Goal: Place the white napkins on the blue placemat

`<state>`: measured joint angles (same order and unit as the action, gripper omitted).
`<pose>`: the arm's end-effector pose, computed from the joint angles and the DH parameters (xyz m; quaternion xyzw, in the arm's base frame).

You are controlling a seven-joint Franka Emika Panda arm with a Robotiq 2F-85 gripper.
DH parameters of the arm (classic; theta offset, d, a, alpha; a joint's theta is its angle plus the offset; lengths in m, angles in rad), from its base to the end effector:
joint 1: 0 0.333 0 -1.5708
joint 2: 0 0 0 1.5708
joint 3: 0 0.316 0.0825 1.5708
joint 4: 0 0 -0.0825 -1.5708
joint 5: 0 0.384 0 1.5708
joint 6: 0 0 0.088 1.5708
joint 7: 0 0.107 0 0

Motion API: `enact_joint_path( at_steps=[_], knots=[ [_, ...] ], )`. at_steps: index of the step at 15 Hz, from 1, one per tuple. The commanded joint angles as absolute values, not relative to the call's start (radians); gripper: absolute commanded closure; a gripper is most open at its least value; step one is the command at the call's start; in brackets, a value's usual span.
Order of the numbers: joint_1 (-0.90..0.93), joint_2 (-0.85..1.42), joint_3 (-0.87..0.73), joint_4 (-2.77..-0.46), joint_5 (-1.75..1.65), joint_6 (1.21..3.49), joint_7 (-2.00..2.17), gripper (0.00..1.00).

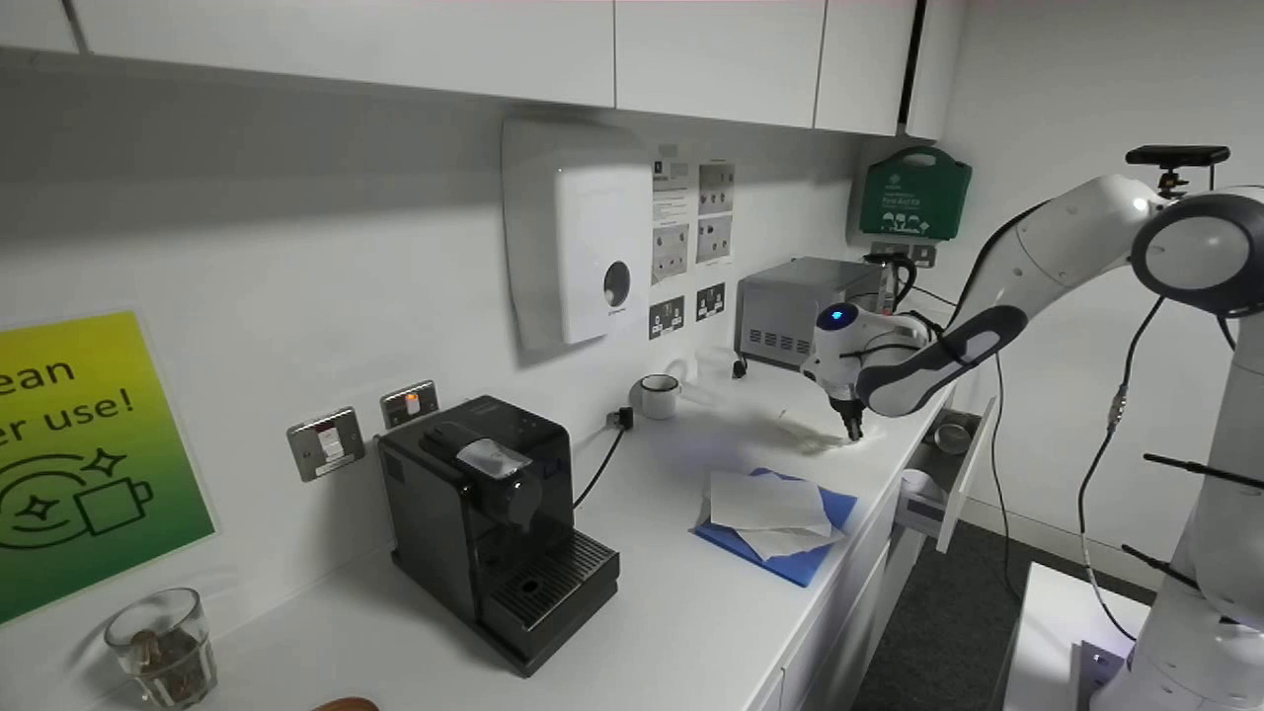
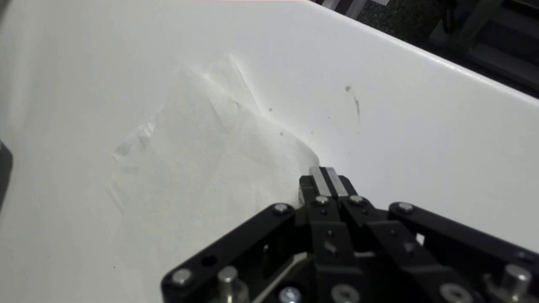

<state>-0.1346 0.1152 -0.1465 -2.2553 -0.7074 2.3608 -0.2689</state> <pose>0.5110 -0.1560 0.3146 0.9374 0.2418 -0.0738 0.2396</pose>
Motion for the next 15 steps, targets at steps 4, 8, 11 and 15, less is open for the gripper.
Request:
enact_joint_path(
  at_steps=[4, 8, 11, 15],
  knots=[
    [-0.146, -0.001, -0.155, -2.296, -0.666, 2.368, -0.254, 1.00],
    [-0.142, -0.089, -0.156, -2.331, -0.600, 2.367, -0.214, 1.00],
    [-0.136, -0.153, -0.149, -2.352, -0.535, 2.356, -0.178, 1.00],
    [-0.129, -0.215, -0.128, -2.368, -0.475, 2.342, -0.118, 1.00]
  ],
)
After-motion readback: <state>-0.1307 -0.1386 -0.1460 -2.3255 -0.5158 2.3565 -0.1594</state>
